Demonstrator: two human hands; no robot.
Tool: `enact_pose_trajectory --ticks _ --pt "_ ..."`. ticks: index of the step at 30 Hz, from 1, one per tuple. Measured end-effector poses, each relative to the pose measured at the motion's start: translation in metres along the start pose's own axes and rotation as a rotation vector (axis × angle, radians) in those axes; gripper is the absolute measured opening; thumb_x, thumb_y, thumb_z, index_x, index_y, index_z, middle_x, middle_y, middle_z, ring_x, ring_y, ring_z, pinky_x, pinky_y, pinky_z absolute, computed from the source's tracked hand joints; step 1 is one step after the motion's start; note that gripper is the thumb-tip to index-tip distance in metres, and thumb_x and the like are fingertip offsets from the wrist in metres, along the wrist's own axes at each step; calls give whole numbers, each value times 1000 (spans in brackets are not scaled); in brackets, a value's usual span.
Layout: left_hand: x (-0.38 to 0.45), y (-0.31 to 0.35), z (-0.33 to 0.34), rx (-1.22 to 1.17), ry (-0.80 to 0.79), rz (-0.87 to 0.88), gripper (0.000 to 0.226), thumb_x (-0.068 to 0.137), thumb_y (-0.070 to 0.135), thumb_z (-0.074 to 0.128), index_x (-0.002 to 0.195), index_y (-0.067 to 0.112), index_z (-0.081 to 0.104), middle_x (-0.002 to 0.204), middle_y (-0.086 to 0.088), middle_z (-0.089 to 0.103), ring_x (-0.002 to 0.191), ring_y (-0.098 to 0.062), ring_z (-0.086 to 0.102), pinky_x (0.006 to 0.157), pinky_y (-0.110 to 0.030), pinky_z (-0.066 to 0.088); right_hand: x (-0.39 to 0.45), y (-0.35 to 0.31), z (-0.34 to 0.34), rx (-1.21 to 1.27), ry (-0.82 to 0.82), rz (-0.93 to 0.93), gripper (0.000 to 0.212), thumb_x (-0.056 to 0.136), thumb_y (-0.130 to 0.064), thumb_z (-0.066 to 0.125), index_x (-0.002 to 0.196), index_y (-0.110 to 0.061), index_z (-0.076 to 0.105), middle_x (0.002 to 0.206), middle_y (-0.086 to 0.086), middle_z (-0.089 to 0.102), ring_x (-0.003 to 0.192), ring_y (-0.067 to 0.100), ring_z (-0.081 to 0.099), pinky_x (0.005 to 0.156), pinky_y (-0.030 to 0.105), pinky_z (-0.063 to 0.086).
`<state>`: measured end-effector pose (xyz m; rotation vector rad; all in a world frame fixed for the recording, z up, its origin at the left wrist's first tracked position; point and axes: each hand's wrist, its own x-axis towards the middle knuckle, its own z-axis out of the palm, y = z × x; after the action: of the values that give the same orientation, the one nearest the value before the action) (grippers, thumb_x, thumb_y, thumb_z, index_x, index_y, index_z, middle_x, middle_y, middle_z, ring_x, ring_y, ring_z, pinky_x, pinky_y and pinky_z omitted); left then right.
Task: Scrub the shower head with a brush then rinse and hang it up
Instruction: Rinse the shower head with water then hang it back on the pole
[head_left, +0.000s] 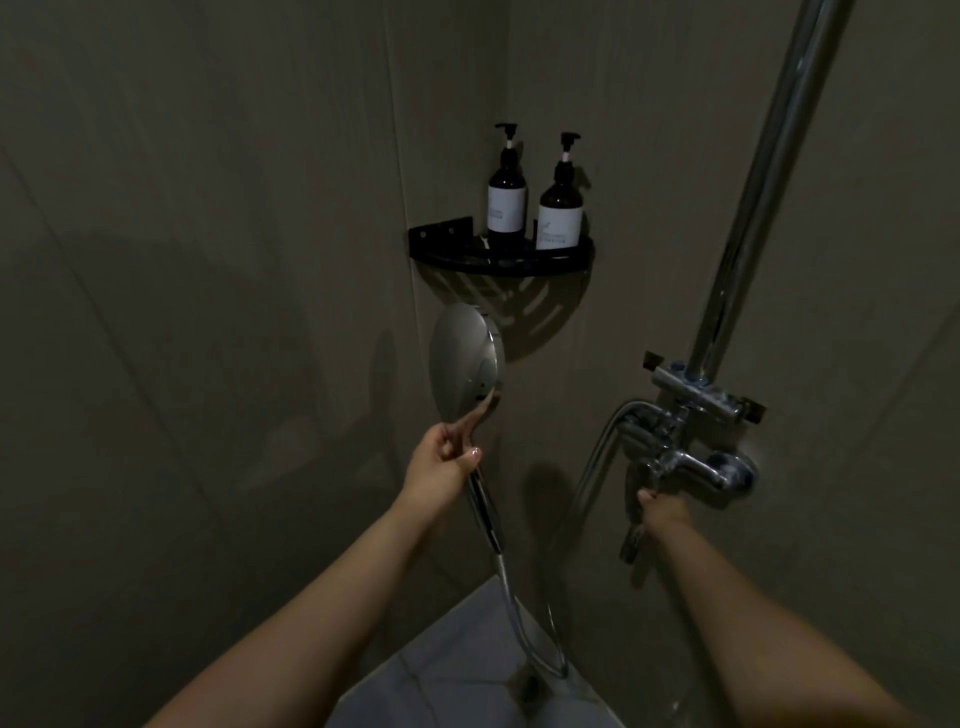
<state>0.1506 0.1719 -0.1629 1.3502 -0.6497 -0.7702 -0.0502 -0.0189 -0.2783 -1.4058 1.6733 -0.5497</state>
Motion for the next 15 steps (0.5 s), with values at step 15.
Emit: enact_pose_trajectory --ticks 15 --pt "4 -7 -5 33 9 -2 25 87 -6 53 82 19 53 76 1 56 73 -9 52 72 -22 43 5 0 4 36 20 18 38 95 -15 50 115 16 57 122 33 57 113 45 55 99 47 42"
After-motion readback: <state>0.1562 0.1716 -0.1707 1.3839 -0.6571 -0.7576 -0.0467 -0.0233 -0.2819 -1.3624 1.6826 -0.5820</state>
